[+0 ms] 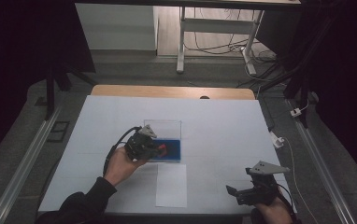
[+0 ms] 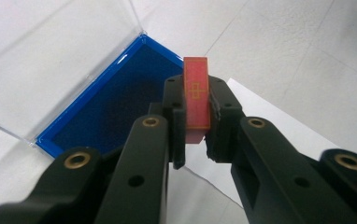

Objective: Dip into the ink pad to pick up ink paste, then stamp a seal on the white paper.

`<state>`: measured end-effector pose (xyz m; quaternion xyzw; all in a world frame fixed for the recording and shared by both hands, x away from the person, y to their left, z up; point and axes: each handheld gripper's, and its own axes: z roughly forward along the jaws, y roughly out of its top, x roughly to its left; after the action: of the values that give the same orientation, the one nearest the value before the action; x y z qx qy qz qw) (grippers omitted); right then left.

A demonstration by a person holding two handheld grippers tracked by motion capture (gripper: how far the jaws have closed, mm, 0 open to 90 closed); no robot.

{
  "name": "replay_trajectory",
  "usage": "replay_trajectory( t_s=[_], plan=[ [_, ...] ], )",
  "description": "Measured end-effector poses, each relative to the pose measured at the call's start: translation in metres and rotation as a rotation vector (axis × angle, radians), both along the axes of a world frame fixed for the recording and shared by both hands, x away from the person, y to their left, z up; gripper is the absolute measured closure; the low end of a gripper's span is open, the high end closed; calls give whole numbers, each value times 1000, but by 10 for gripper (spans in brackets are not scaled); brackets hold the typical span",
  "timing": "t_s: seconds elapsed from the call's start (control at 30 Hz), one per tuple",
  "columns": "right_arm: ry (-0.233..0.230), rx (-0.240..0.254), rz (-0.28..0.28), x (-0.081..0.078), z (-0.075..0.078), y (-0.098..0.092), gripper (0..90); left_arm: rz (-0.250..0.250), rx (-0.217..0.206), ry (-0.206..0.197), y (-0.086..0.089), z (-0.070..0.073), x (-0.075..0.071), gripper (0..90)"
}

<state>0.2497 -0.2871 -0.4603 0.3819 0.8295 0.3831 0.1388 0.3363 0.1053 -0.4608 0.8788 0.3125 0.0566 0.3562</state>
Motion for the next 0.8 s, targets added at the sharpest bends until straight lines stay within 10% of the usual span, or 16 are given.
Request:
replay_trajectory(
  t_s=[0.8],
  plan=[
    [-2,6,-3,0,0,0,0,-45,1,-15,-6,3,-38,796]
  ],
)
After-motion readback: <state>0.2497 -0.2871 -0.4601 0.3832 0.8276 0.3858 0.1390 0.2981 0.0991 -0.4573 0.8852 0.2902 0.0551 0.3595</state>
